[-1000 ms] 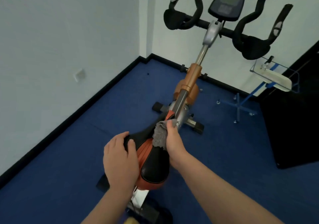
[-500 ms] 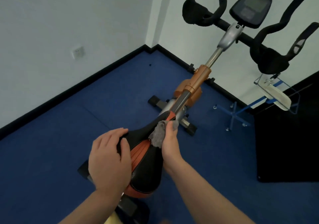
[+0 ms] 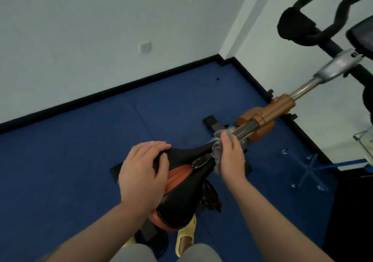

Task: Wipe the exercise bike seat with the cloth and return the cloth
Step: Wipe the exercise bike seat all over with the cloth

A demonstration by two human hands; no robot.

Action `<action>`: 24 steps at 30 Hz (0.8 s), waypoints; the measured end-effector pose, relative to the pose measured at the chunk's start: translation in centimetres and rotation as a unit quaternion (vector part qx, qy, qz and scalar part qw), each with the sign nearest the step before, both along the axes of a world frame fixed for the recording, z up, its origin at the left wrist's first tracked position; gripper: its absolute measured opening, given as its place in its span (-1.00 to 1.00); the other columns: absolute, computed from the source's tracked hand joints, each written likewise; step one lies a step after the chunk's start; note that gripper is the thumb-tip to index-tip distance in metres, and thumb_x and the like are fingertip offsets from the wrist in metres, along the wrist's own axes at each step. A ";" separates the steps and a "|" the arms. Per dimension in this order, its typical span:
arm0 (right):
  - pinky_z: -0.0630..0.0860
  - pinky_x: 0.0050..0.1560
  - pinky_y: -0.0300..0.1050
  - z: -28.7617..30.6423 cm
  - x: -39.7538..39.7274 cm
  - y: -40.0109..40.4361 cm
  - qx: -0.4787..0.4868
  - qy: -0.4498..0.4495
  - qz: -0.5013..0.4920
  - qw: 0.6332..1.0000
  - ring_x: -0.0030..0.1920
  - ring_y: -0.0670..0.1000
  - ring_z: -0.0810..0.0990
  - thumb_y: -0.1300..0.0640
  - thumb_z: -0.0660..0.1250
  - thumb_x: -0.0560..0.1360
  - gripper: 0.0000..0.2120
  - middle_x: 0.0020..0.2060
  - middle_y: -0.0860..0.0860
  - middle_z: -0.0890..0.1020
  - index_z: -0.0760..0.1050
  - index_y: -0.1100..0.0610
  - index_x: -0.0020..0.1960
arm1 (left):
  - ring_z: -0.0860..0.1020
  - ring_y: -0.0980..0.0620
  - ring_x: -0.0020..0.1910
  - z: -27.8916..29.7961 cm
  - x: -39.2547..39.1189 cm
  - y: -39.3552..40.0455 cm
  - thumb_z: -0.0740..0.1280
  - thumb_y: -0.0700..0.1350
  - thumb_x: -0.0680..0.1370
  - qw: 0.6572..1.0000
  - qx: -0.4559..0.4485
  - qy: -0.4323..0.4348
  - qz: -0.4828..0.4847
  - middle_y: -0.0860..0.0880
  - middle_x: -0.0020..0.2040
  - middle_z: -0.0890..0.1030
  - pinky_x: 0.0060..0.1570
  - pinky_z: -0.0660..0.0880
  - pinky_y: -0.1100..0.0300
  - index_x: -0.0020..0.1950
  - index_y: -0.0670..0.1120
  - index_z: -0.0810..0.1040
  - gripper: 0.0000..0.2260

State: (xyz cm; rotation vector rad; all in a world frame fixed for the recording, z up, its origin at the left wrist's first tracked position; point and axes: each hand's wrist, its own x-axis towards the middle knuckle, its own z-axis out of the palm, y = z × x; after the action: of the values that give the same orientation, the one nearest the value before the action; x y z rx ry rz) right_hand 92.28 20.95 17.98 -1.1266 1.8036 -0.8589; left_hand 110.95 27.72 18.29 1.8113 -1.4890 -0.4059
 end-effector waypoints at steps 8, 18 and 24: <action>0.45 -0.06 0.04 2.9 2.5 -4.1 -0.016 0.418 0.539 0.731 0.11 0.23 0.58 0.06 0.07 0.62 -0.68 0.17 0.11 0.60 0.33 0.03 0.36 | 0.36 0.34 0.12 -0.4 -0.2 0.8 0.13 -0.05 0.57 0.993 0.036 0.089 0.065 0.23 0.10 0.49 0.07 0.22 0.56 0.18 0.10 0.48 -0.76; 0.13 0.37 -0.21 3.1 4.1 -6.0 0.154 0.259 0.611 0.732 0.49 -0.05 0.27 -0.25 -0.08 0.62 -0.45 0.48 -0.11 0.35 0.33 -0.04 0.48 | 0.14 0.46 0.31 -0.6 -2.2 4.7 -0.04 0.17 0.56 0.958 0.077 0.235 0.147 0.44 0.30 0.21 0.24 0.11 0.39 0.40 0.31 0.11 -0.61; 0.27 0.36 -0.18 3.2 9.7 -4.9 0.181 0.105 0.615 0.760 0.31 -0.14 0.48 -0.19 -0.05 0.64 -0.53 0.31 -0.12 0.55 0.53 -0.08 0.31 | 0.13 0.44 0.34 -0.3 -3.5 5.7 -0.01 0.14 0.56 0.949 0.045 0.246 0.193 0.34 0.37 0.25 0.13 -0.07 0.68 0.43 0.24 0.17 -0.58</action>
State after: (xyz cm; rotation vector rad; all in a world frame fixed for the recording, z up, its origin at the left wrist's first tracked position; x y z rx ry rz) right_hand 101.95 16.00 21.20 -1.7733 0.8939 0.4063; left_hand 107.45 33.37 18.00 1.8443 -0.7658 -0.6752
